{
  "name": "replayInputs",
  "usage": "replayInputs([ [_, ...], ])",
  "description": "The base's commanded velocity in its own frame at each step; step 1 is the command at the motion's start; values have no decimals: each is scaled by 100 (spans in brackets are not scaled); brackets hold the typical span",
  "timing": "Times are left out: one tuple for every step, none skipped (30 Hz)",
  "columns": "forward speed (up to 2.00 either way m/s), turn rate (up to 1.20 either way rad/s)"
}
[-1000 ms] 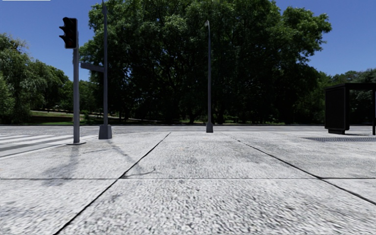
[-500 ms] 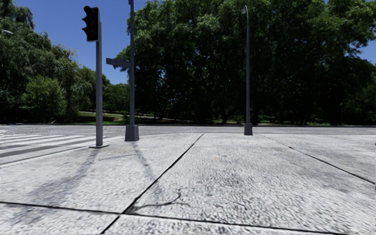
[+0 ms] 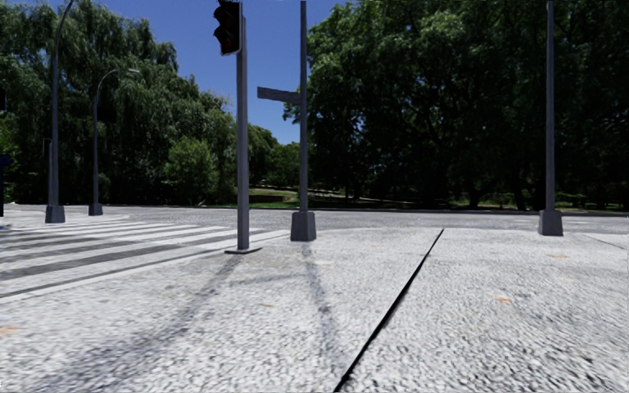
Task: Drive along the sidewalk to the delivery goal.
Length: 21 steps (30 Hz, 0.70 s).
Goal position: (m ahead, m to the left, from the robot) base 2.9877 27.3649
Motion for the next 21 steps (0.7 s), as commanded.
replayInputs([
  [200,84],
  [200,85],
  [200,86],
  [200,86],
  [200,86],
  [200,86],
  [200,86],
  [200,86],
  [200,86],
  [200,86],
  [200,86],
  [200,86],
  [200,86],
  [200,86],
  [200,86],
  [200,86],
  [200,86],
  [200,86],
  [200,86],
  [200,86],
  [200,86],
])
